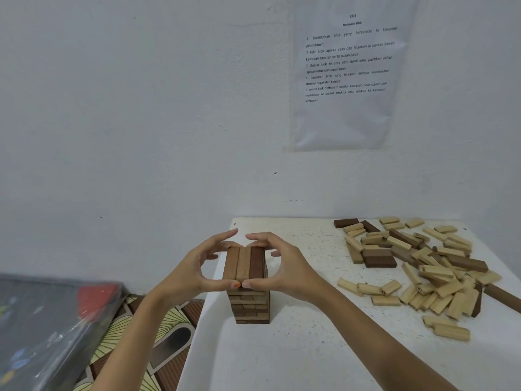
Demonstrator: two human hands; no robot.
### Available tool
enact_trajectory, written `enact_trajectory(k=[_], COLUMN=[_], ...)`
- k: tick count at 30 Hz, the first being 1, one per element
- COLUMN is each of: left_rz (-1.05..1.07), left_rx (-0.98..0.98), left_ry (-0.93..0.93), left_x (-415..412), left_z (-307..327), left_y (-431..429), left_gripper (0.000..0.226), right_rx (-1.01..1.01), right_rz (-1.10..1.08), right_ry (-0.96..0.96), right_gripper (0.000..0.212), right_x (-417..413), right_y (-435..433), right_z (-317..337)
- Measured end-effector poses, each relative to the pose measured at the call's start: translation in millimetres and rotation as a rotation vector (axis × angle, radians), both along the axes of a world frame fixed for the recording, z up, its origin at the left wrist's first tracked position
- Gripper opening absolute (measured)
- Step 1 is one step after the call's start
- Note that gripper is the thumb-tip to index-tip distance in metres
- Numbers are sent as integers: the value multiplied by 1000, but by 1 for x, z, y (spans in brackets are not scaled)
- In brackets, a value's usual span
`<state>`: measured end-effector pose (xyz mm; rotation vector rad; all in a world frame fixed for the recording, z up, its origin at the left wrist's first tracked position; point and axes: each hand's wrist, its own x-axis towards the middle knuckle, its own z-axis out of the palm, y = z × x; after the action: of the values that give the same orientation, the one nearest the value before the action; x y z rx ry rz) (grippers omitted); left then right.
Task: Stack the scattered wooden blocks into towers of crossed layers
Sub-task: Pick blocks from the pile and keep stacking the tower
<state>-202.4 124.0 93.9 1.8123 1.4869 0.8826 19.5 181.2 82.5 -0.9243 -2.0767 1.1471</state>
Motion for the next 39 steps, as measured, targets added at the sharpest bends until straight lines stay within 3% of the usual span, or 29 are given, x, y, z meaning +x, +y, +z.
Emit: enact_trajectory(k=[12, 39], left_rz=[-32, 42], left_rx=[-37, -77], left_ry=[0, 8], left_x=[-1, 2], left_z=[-5, -7], left_y=[4, 8], left_gripper=[93, 93], right_rx=[5, -46], right_rz=[7, 4], right_ry=[-25, 12], right_gripper=[87, 85], right_x=[-1, 0], right_y=[1, 2], right_z=[-6, -6])
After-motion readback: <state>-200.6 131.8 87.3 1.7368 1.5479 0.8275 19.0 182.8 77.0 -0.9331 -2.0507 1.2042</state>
